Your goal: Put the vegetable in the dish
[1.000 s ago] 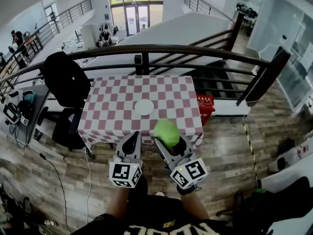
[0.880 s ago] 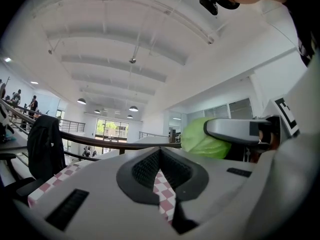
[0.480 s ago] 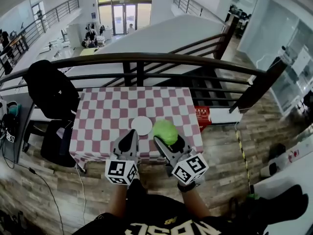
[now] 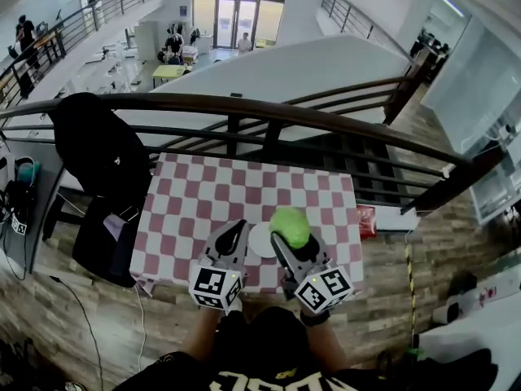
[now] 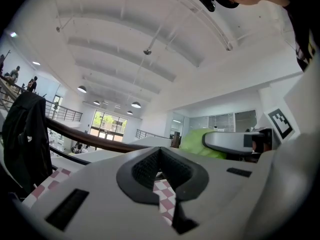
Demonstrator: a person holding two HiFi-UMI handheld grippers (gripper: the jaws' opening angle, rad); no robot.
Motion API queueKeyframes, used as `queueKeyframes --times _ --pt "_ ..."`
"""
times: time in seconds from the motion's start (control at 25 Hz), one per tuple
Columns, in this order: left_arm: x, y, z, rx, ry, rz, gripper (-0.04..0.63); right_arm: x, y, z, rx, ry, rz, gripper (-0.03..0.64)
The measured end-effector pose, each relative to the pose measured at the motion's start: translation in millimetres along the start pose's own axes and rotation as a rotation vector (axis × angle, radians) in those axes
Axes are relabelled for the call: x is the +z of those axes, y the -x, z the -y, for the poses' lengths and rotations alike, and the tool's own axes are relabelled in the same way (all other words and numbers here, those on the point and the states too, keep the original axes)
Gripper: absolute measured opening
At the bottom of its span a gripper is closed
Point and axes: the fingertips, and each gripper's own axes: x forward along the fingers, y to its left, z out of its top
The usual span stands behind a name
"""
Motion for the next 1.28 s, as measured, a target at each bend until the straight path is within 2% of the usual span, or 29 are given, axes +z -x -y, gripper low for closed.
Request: queueKeyframes --times 0.12,0.36,0.48,0.64,0.76,0.92,1.08,1.28 --pt "-17 -16 -23 0.008 0.039 -0.046 0.018 -16 -13 18 -0.038 -0.019 -0.048 0.278" --pt "-63 -49 -39 -0.009 0.061 -0.145 0.018 -55 -31 76 -0.122 -0.068 -0.137 0.278" --pt "-91 -67 -44 -0.016 0.048 -0.208 0.018 -75 -43 102 -0.128 -0.082 -0.179 0.278" --pt "-132 -82 -49 -0.01 0.087 -0.29 0.018 -117 -53 129 -0.111 -0.164 -0.279 0.278" --pt "-162 -87 -55 -0.005 0.123 -0.353 0.018 -164 -54 141 -0.09 -0.243 -0.377 0.278" --pt "-189 -85 -72 0.031 0.142 -0.419 0.018 -226 -52 151 -0.109 -0.359 -0.484 0.278" --pt "-210 -81 -86 0.058 0.148 -0.465 0.018 -279 -51 153 -0.114 -0.416 -0.585 0.278" --pt "-227 -78 -93 0.079 0.171 -0.503 0.018 -323 -58 148 -0.095 -0.477 -0.682 0.278"
